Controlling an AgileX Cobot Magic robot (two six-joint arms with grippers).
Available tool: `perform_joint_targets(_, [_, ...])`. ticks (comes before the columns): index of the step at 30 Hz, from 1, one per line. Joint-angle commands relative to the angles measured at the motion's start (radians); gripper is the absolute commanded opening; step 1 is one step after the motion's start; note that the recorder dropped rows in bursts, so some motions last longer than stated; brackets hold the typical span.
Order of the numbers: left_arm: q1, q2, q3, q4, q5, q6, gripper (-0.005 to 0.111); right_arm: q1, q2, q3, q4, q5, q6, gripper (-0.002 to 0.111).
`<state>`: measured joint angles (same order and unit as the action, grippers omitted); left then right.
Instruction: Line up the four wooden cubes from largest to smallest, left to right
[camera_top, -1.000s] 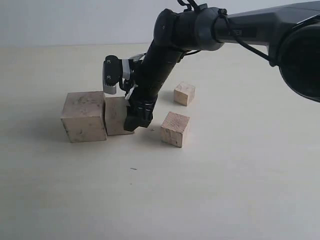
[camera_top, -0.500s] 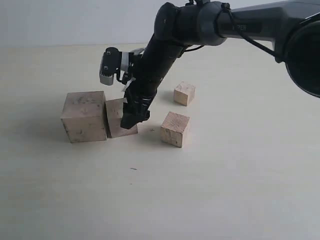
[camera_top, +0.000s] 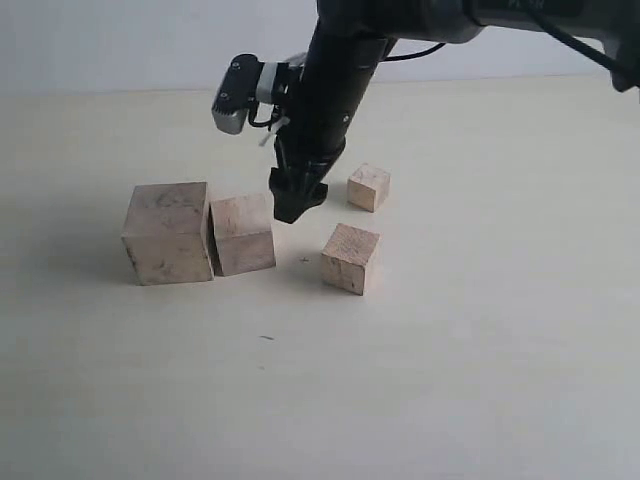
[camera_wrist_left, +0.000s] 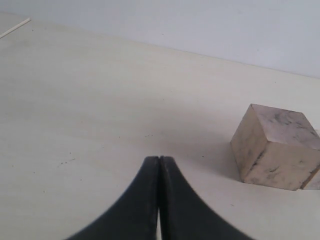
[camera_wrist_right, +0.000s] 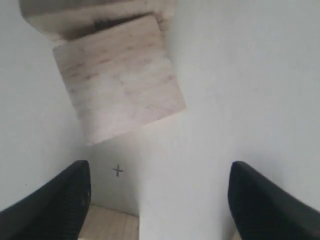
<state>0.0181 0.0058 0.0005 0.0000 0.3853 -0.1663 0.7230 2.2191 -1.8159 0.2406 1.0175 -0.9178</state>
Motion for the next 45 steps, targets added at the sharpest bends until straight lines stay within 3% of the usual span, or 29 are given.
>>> perform_joint_targets(1, [-0.005, -0.006, -0.001, -0.007, -0.013, 0.005, 0.000, -0.001, 0.022, -0.007, -0.047, -0.053, 0.067, 0.069])
perform_joint_targets(12, [-0.005, -0.006, -0.001, -0.007, -0.013, 0.005, 0.000, -0.001, 0.121, -0.007, -0.027, -0.091, 0.084, 0.069])
perform_joint_targets(23, [-0.005, -0.006, -0.001, -0.007, -0.013, 0.005, 0.000, -0.001, 0.119, -0.007, 0.126, -0.076, 0.084, 0.069])
perform_joint_targets(33, [-0.005, -0.006, -0.001, -0.007, -0.013, 0.005, 0.000, -0.001, 0.089, -0.007, -0.001, -0.058, 0.117, 0.069])
perform_joint_targets(39, [-0.005, -0.006, -0.001, -0.007, -0.013, 0.005, 0.000, -0.001, 0.002, -0.007, -0.001, 0.014, 0.181, 0.069])
perform_joint_targets(45, [-0.005, -0.006, -0.001, -0.007, -0.013, 0.005, 0.000, -0.001, -0.084, -0.007, -0.075, 0.204, 0.254, 0.069])
